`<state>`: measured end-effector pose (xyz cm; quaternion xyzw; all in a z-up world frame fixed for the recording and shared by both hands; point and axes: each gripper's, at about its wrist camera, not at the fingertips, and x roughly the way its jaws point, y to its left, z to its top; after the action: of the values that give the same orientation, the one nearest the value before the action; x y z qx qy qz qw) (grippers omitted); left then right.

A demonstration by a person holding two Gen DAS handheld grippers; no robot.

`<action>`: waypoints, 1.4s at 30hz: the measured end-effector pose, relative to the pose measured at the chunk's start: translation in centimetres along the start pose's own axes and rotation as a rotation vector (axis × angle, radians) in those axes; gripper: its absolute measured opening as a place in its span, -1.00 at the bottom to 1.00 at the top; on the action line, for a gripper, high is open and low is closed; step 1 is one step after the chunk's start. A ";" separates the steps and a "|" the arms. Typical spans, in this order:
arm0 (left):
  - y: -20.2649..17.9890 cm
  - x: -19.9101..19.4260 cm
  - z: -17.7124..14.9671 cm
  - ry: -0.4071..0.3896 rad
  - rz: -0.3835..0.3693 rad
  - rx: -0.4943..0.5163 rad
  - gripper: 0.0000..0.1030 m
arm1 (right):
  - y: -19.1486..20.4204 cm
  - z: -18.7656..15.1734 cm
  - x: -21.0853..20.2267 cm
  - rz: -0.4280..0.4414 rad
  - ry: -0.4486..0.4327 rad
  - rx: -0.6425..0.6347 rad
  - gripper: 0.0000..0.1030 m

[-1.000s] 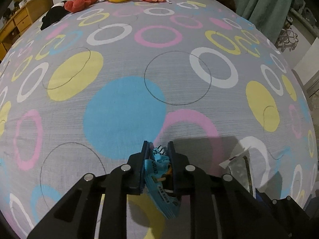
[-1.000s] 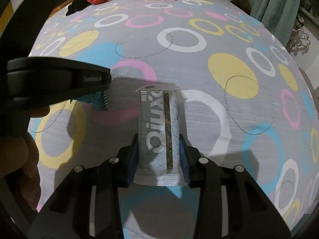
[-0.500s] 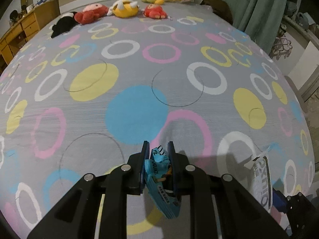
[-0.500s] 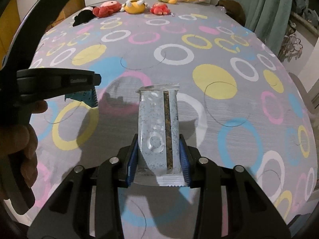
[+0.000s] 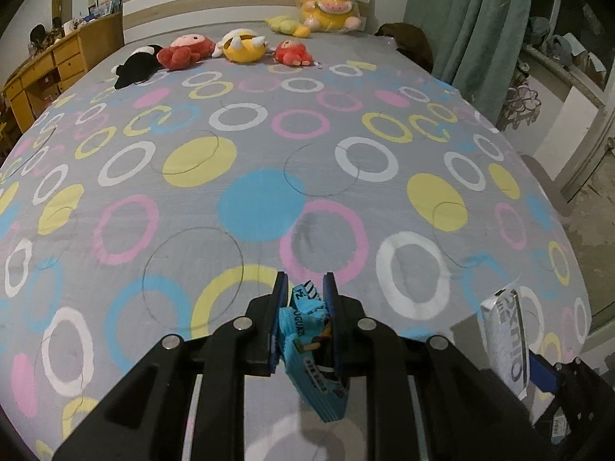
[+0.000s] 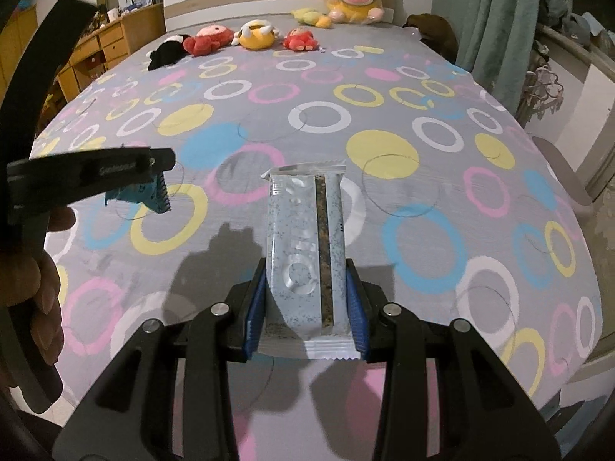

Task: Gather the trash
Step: 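Lift the blue wrapper and Oreo packet and carry them over the bag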

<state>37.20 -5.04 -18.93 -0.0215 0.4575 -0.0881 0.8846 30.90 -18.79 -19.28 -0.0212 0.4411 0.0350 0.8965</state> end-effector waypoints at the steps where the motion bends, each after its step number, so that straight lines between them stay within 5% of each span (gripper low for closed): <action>1: 0.0 -0.5 -0.3 -0.003 -0.005 -0.005 -0.63 | -0.1 -0.2 -0.5 -0.001 -0.005 0.002 -0.29; 11: -2.0 -6.0 -5.0 -0.073 -0.010 0.034 -0.63 | -1.7 -3.3 -7.4 -0.002 -0.063 0.047 -0.29; 22: -2.3 -9.1 -14.0 -0.029 -0.071 -0.014 -0.63 | -2.7 -8.4 -14.1 -0.002 -0.113 0.083 -0.29; 42: -4.6 -13.5 -27.6 0.003 -0.045 0.052 -0.63 | -3.5 -17.6 -20.8 0.000 -0.166 0.109 -0.29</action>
<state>6.52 -6.05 -23.55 -0.0087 0.4559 -0.1196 0.8819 4.64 -24.39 -13.44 0.0307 0.3664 0.0126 0.9299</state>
